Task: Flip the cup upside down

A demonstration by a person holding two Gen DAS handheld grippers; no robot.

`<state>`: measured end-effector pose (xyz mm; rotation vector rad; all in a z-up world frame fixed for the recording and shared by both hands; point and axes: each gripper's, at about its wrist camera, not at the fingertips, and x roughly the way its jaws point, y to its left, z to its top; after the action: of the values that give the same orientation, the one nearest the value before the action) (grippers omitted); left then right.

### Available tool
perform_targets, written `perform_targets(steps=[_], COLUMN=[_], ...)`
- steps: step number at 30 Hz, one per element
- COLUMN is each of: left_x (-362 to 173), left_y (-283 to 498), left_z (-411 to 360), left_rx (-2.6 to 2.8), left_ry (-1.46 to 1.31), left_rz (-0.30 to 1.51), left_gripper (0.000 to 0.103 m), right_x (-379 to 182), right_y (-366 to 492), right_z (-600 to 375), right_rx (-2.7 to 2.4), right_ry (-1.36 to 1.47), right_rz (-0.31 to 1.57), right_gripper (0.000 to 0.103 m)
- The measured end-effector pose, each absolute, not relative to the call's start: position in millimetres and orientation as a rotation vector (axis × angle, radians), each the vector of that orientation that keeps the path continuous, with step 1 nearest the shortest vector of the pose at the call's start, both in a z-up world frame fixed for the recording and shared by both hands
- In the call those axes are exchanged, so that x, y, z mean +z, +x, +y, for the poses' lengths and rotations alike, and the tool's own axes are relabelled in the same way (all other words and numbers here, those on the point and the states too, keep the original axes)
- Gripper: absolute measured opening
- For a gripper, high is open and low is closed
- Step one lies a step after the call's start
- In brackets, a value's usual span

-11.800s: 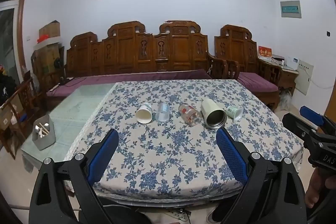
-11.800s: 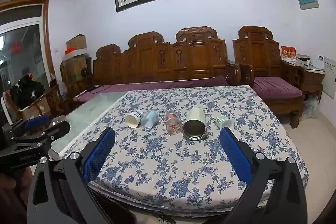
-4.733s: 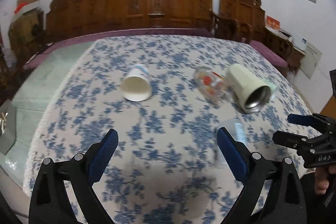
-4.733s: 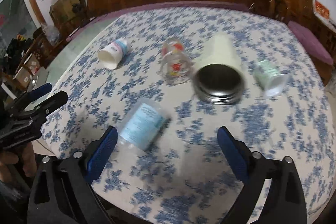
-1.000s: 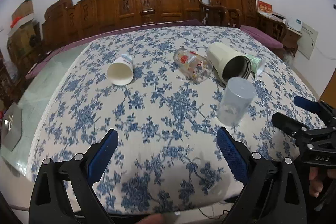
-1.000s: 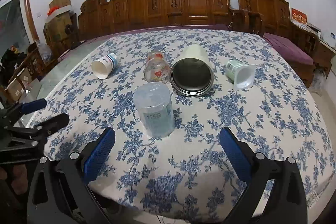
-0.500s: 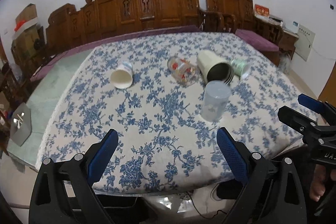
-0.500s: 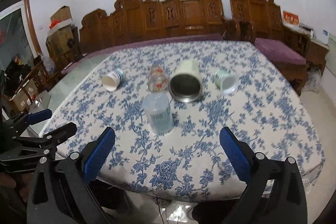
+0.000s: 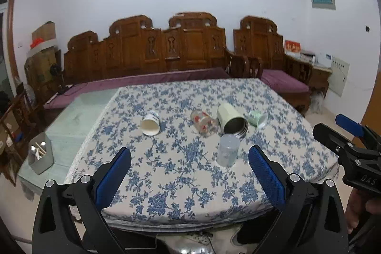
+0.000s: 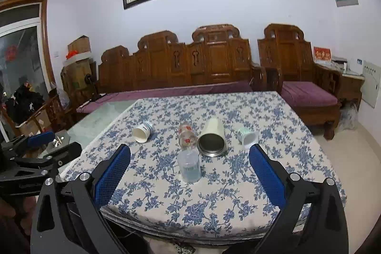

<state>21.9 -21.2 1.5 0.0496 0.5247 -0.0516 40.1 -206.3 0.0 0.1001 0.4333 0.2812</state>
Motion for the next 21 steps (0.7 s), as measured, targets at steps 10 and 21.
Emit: perform_targets(steps=[10,21], left_x=[8.3,7.0], left_y=[10.1,8.4], left_z=[-17.8,-20.0], left_rx=[-0.046,-0.041], left_ry=[0.047,0.055], left_rz=[0.504,0.502], left_gripper=[0.095,0.095], right_x=[7.9,7.8], right_y=[28.8,28.2], right_z=[-204.2,-204.7], right_rx=[0.281,0.283], right_ry=[0.098,0.102], right_rz=[0.408,0.406], right_gripper=[0.1,0.1])
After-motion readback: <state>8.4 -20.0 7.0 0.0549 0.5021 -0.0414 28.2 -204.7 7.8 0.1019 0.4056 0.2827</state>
